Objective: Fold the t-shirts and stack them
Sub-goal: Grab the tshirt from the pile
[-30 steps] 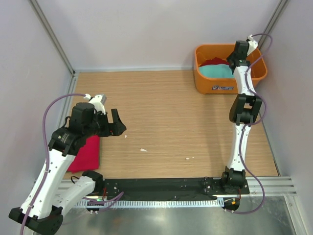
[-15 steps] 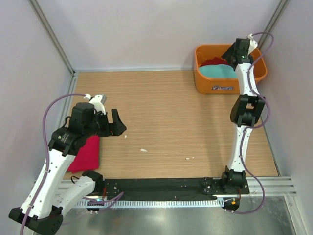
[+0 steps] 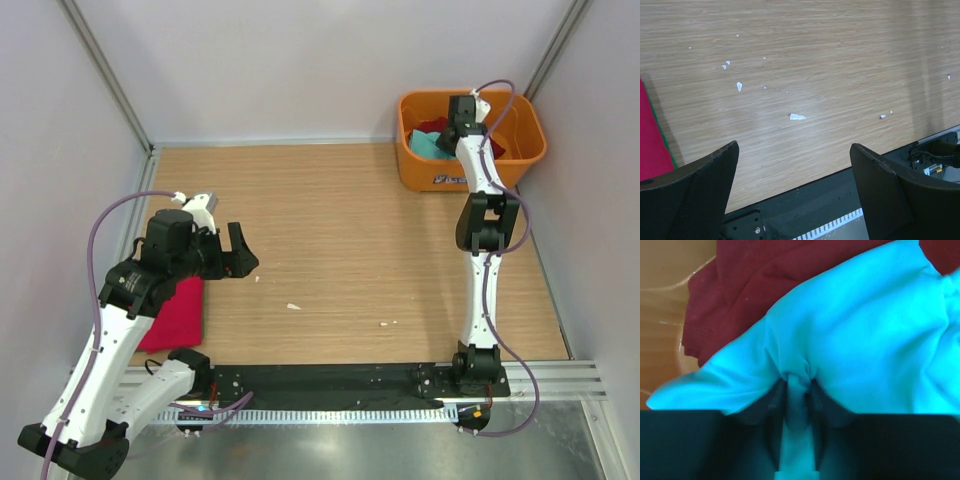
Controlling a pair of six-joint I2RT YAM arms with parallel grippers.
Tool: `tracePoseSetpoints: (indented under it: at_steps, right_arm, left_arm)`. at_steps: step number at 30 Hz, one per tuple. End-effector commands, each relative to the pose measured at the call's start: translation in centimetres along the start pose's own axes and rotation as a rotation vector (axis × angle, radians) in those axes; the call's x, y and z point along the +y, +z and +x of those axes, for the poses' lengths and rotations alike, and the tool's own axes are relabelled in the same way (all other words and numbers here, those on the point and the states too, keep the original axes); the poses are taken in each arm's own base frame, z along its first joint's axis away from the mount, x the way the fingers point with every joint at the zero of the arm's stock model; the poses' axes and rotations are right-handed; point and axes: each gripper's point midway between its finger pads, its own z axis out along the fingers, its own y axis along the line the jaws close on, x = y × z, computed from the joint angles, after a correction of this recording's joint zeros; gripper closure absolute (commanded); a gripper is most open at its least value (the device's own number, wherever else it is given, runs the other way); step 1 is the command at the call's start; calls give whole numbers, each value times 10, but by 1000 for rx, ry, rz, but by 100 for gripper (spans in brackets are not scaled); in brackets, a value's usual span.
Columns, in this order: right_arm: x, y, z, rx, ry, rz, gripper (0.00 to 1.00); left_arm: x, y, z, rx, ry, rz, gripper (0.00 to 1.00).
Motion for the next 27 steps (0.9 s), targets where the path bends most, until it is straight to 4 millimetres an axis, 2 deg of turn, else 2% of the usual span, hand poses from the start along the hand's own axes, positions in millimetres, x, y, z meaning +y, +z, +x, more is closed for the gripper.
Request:
tracePoseSetpoints:
  at_steps: [1, 3, 5, 6, 9, 10, 12, 13, 15, 16, 19, 20, 22, 23, 24, 26, 27]
  right_arm:
    - [3, 5, -22, -73, 20, -13, 84]
    - [6, 0, -37, -113, 34, -15, 99]
    - [10, -12, -57, -162, 56, -32, 98]
    - [14, -30, -79, -214, 73, -49, 99]
    - [18, -60, -114, -301, 91, -75, 99]
    - [21, -83, -137, -357, 107, -94, 99]
    - [21, -107, -162, -428, 121, -110, 99]
    - [24, -133, -182, -482, 136, -131, 99]
    - [25, -163, -207, -554, 156, -158, 99]
    - [26, -190, -222, -595, 172, -182, 99]
    - [29, -233, -241, -650, 202, -233, 99]
    - [31, -267, -253, -686, 212, -275, 98]
    - [29, -293, -255, -693, 219, -297, 99]
    - [29, -325, -261, -713, 233, -346, 98]
    - [28, -341, -260, -711, 233, -362, 99]
    - [28, -359, -251, -682, 238, -392, 98]
    - [34, -395, -247, -668, 250, -486, 98]
  left_arm:
    - [-4, -3, -8, -22, 18, 11, 7]
    - [-5, -3, -9, -25, 19, 12, 7]
    - [-5, -2, -9, -20, 18, 11, 7]
    - [-5, -2, -10, -21, 14, 12, 7]
    - [-7, -1, -11, -23, 8, 19, 7]
    - [-9, -1, -12, -25, 4, 25, 7]
    - [-9, 0, -13, -20, 2, 27, 7]
    - [-10, 0, -13, -20, -5, 27, 7]
    - [-11, 1, -12, -15, -16, 29, 7]
    - [-11, 1, -12, -16, -32, 29, 7]
    - [-11, 4, -13, -17, -67, 21, 2]
    - [-11, 5, -14, -17, -98, 17, 0]
    - [-12, 6, -14, -8, -131, 11, 0]
    - [-12, 6, -14, -8, -156, 8, 0]
    - [-14, 7, -14, -2, -169, 15, 0]
    - [-20, 4, -13, 2, -189, 43, 0]
    - [-26, 2, -11, 11, -215, 71, 0]
